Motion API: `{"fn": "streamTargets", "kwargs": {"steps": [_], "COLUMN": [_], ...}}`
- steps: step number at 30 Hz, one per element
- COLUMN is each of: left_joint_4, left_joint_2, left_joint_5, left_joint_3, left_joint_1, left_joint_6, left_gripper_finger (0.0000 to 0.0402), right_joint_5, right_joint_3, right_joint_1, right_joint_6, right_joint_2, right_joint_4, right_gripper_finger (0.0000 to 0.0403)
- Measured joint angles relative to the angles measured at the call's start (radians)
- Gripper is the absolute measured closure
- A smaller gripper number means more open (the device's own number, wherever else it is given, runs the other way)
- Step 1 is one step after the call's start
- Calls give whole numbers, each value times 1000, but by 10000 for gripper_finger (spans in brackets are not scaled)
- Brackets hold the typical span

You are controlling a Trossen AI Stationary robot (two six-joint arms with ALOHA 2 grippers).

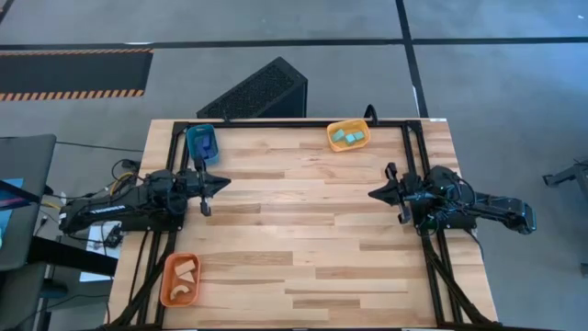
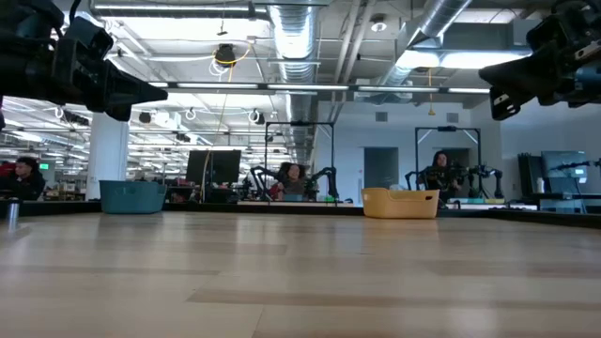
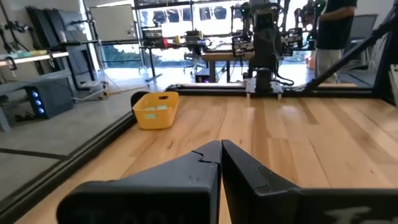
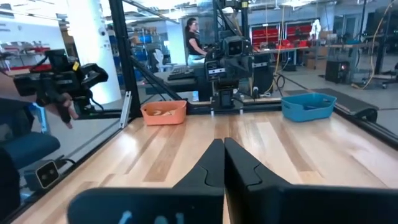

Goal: Sort & place blocks by color
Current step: Return to Home Position

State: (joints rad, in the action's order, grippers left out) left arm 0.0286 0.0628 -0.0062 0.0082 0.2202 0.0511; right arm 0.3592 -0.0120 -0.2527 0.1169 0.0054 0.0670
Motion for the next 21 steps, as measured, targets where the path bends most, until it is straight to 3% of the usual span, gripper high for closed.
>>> {"fn": "streamTargets", "kwargs": {"steps": [3, 8, 14, 18, 21], "left_joint_4": [12, 37, 52, 76, 47], "left_joint_2": [0, 0, 0, -39, -61], "left_joint_5": [40, 220, 161, 235, 221], "left_joint_3": [0, -1, -1, -2, -2], "left_joint_1": [-1, -18, -33, -40, -50], "left_joint_6": [-29, -56, -106, -146, -164], "left_gripper_finger": [401, 401, 401, 401, 401], "right_joint_5": [1, 5, 9, 13, 13], "right_joint_3": [2, 2, 2, 2, 1], "right_joint_1": [0, 5, 5, 5, 5], "right_joint_6": [-9, -31, -46, -47, -47], "right_joint_2": [0, 0, 0, 0, 0], "right_joint_4": [17, 19, 24, 22, 1], "right_gripper_finger": [390, 393, 392, 386, 384]}}
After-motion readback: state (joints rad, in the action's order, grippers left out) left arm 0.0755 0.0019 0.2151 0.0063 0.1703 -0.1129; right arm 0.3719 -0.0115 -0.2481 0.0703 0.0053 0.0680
